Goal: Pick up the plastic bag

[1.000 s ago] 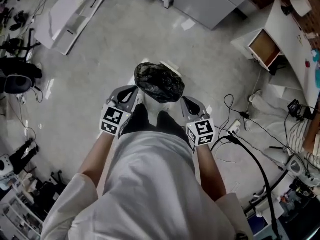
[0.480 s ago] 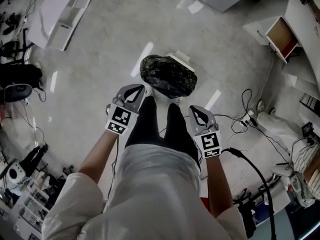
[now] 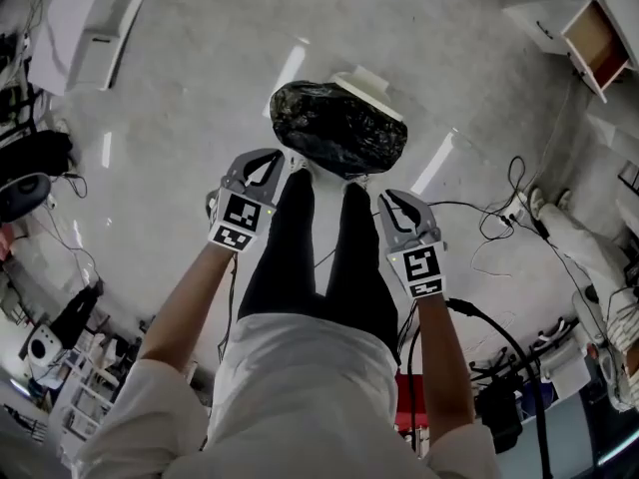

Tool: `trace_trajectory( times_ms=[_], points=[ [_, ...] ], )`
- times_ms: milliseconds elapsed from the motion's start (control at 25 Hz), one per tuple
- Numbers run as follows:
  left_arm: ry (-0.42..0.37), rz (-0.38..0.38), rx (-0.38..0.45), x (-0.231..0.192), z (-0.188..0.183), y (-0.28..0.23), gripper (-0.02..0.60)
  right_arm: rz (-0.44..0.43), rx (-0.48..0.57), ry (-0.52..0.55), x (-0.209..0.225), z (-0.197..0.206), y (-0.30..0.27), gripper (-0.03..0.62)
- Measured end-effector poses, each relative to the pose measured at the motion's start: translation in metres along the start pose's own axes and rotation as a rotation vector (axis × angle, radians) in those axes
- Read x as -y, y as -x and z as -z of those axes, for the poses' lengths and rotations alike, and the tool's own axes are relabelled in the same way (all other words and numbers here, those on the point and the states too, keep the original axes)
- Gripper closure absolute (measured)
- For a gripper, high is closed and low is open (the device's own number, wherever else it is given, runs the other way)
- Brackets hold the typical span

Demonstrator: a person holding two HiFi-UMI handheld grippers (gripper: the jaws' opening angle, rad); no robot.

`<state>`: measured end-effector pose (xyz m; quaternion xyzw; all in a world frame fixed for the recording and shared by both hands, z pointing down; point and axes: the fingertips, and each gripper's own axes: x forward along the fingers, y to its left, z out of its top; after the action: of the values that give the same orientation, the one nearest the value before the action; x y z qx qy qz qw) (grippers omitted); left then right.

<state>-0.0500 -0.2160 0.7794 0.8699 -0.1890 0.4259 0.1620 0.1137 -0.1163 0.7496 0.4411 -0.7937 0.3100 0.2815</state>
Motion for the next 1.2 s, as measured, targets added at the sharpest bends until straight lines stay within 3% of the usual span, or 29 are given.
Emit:
trace_trajectory(
  times_ms=[400,520,760,880,1080,1200],
  points=[
    [0.013,0.042,-0.127,-0.045,0.092,-0.120,0.574,0.063,-0.101,-0.145,0.056,0.110,-0.101,0.551],
    [0.044,0.066,-0.161,-0.062,0.122,-0.152,0.535,0.085,-0.119,-0.235,0.078,0.150,-0.127,0.539],
    [0.153,0.046,-0.234,-0.124,0.177,-0.190,0.492,0.135,-0.141,-0.475,0.132,0.232,-0.165,0.491],
    [0.217,0.112,-0.281,-0.139,0.200,-0.196,0.425,0.151,-0.144,-0.565,0.150,0.260,-0.169,0.457],
    [0.181,0.221,-0.329,-0.144,0.219,-0.223,0.353,0.096,-0.190,-0.554,0.160,0.280,-0.186,0.377],
    [0.171,0.257,-0.345,-0.144,0.222,-0.237,0.250,0.034,-0.221,-0.573,0.159,0.290,-0.207,0.308]
  ],
)
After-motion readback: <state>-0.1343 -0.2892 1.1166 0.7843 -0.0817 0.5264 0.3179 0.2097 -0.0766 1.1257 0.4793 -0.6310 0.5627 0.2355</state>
